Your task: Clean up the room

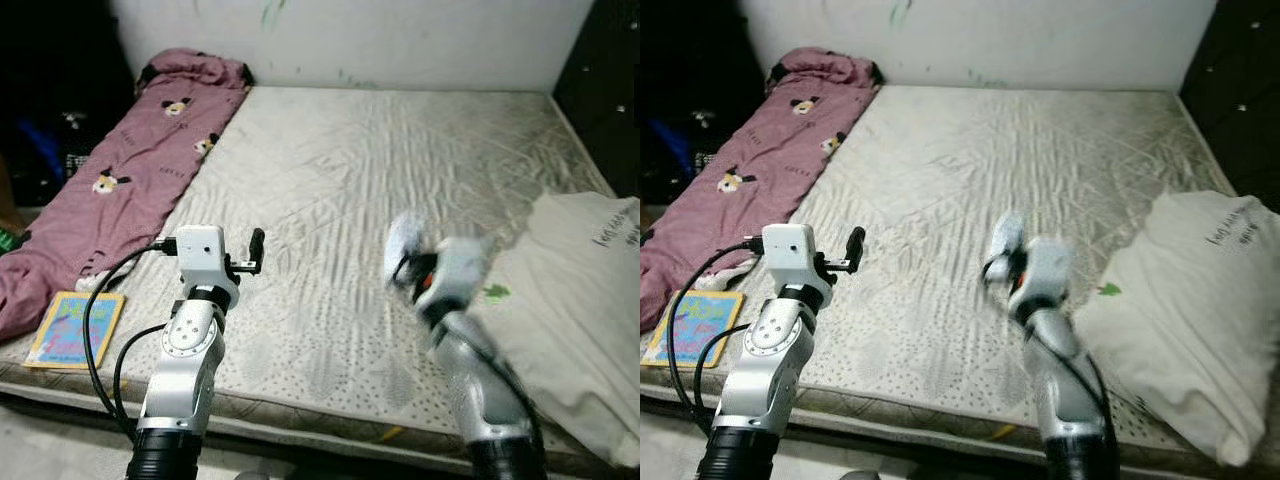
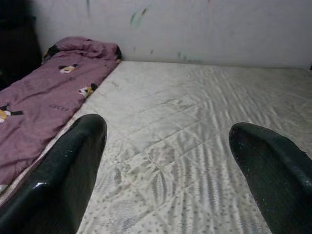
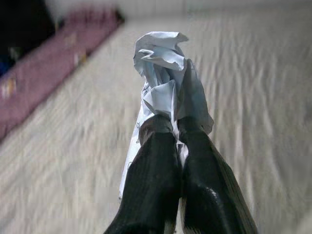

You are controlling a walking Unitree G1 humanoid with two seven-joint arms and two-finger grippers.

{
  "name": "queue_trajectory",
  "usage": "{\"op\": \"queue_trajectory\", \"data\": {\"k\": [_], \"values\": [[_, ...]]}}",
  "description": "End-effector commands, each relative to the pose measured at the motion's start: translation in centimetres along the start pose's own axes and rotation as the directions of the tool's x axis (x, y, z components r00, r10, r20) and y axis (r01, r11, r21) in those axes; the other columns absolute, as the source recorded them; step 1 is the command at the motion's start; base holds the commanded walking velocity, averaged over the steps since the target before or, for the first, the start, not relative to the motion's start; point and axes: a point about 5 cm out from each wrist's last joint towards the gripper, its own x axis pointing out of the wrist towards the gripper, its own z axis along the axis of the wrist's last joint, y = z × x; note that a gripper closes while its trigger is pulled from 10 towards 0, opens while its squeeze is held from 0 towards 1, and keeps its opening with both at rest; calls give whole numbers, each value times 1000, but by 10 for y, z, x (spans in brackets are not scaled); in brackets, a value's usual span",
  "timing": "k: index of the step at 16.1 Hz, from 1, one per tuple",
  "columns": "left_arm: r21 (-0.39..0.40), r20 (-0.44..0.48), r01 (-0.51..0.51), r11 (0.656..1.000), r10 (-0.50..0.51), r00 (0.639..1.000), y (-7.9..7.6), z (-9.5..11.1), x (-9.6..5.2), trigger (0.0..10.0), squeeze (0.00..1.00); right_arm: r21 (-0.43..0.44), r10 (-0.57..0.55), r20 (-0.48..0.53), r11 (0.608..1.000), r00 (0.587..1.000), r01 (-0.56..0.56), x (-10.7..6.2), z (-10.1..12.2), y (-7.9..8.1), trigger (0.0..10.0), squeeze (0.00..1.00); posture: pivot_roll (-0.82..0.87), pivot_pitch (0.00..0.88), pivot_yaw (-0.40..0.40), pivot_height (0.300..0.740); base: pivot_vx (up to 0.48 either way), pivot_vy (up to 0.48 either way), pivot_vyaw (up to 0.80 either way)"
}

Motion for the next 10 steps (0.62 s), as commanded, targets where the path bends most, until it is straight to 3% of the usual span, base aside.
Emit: {"op": "queue_trajectory", "data": {"k": [1, 8, 10], "values": [[-1, -15, -5, 1000, 5, 1000, 4, -3, -1, 10000, 0, -3, 18, -23, 1000, 1000, -18, 1, -2, 5, 10000, 0, 24, 0, 73, 740, 0, 0, 0], [0, -20, 1, 1000, -1, 1000, 3, -4, 0, 10000, 0, -7, 25, -39, 1000, 999, -25, 4, -2, 3, 10000, 0, 25, 0, 72, 740, 0, 0, 0], [1, -23, 7, 1000, -7, 1000, 2, -4, 0, 10000, 0, 0, 48, -110, 999, 993, -48, 7, -10, 5, 10000, 0, 26, 0, 71, 740, 0, 0, 0]]}}
